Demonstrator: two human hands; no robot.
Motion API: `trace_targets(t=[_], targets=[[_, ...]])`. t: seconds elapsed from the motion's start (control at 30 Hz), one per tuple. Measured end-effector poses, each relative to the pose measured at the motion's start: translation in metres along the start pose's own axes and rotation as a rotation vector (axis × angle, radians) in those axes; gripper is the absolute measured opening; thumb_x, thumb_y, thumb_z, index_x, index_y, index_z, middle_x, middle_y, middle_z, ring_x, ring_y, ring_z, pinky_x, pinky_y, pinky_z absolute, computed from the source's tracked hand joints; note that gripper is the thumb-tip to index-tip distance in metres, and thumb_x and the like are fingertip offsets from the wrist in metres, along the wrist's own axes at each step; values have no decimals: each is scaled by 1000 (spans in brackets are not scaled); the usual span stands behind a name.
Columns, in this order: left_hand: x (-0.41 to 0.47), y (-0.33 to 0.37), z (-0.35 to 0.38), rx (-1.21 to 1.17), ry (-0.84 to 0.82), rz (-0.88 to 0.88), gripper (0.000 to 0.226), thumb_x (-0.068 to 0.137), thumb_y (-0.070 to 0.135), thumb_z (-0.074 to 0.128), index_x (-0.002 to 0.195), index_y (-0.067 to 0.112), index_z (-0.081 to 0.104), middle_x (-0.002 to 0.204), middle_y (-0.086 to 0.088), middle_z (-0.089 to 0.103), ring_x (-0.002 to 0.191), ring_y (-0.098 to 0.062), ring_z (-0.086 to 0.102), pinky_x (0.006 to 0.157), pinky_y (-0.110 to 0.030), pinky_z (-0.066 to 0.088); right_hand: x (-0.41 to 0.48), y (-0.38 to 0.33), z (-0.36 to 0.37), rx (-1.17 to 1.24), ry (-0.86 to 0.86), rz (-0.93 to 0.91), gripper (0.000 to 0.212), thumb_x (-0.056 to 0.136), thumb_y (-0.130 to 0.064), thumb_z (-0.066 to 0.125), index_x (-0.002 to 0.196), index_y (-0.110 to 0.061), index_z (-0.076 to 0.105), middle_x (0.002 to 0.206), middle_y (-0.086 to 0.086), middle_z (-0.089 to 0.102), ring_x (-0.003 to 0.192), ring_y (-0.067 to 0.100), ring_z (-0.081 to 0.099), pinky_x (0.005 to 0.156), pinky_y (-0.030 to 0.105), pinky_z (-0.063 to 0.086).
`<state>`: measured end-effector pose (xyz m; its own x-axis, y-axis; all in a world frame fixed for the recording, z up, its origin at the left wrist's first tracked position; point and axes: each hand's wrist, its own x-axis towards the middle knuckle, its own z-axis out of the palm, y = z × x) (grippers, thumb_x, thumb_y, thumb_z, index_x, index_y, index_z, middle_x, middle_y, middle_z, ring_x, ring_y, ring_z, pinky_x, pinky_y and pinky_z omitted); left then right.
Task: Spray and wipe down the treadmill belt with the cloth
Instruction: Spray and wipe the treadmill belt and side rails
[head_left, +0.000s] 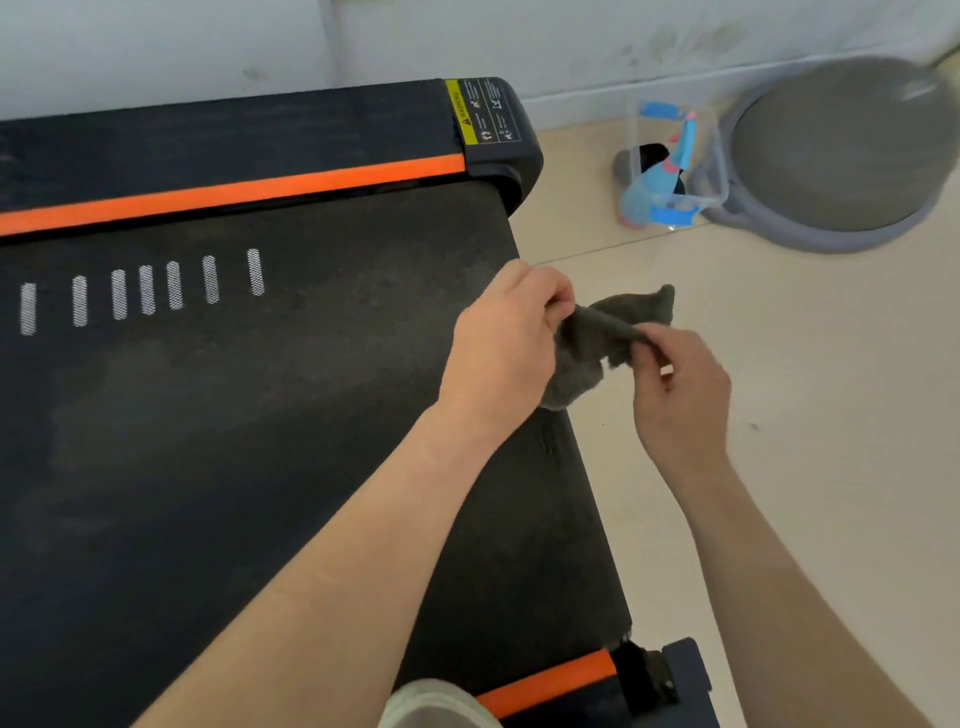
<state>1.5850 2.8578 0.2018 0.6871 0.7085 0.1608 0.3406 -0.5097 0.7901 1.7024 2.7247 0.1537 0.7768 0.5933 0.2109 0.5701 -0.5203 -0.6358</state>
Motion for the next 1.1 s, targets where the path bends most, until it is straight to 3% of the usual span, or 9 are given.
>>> trace_targets(t=[0.07, 0.2, 0.33, 0.43, 0.53, 0.73, 0.83, 0.97, 1.1], targets=[[-6, -5, -11, 8, 25, -71, 14, 96, 6, 54, 92, 17, 62, 93, 7, 55, 81, -5, 52, 72, -17, 44, -8, -18, -2, 143, -165, 98, 18, 96, -12, 58, 105, -16, 72, 92, 1, 71, 85, 20, 66, 80, 41, 56], [-34, -30, -47, 76, 208, -156, 25, 91, -1, 54, 89, 24, 53, 84, 15, 48, 81, 0, 50, 71, -11, 37, -34, -68, 15, 418, -455, 121, 14, 94, -17, 61, 97, -19, 75, 78, -3, 71, 72, 14, 66, 69, 37, 56], [-79, -72, -50, 338, -144, -294, 15, 95, 8, 53, 95, 23, 57, 91, 10, 50, 71, -2, 48, 60, -13, 36, -86, -70, 76, 2, -832, -180, 16, 95, -34, 60, 110, -27, 63, 96, -8, 60, 89, 9, 55, 79, 32, 50], [-103, -97, -34, 428, -435, -448, 23, 100, 16, 50, 119, 22, 59, 108, 5, 50, 76, -6, 54, 66, -20, 48, -104, -51, 98, -162, -750, -405, 32, 94, -29, 61, 125, -26, 57, 101, 2, 54, 90, 17, 51, 71, 33, 51], [-104, -87, -15, 293, -406, -468, 32, 99, 16, 51, 130, 22, 58, 117, 2, 52, 92, -13, 58, 81, -26, 51, -98, -20, 90, -190, -589, -379, 32, 90, -18, 65, 122, -22, 62, 93, 4, 56, 80, 21, 54, 62, 33, 51], [-84, -25, 66, 129, -686, -298, 24, 98, 13, 51, 117, 18, 66, 113, -3, 52, 101, -22, 56, 93, -37, 50, -67, 45, 36, -257, -283, 381, 21, 95, -10, 50, 114, -10, 59, 102, 5, 45, 89, 34, 58, 71, 32, 38], [-61, -12, 63, -60, -482, -356, 25, 99, 12, 49, 108, 18, 71, 105, 3, 58, 94, -12, 54, 82, -23, 44, -46, 37, 27, -118, -101, 251, 21, 90, -13, 41, 100, -10, 58, 99, 5, 46, 83, 18, 48, 70, 29, 34], [-49, -21, 34, -375, -358, -711, 24, 101, 14, 41, 100, 20, 64, 88, 7, 60, 85, -13, 57, 64, -21, 42, -46, 5, 39, 14, -266, 234, 14, 87, -6, 41, 85, -14, 52, 99, 6, 48, 89, 17, 48, 71, 19, 33], [-61, -37, -32, -172, -458, -482, 12, 99, 38, 53, 106, 28, 55, 93, 9, 58, 83, -8, 56, 66, -25, 41, -24, -54, 38, 88, -278, -82, 12, 80, -9, 39, 76, -14, 50, 77, -2, 49, 71, 13, 45, 63, 19, 36]])
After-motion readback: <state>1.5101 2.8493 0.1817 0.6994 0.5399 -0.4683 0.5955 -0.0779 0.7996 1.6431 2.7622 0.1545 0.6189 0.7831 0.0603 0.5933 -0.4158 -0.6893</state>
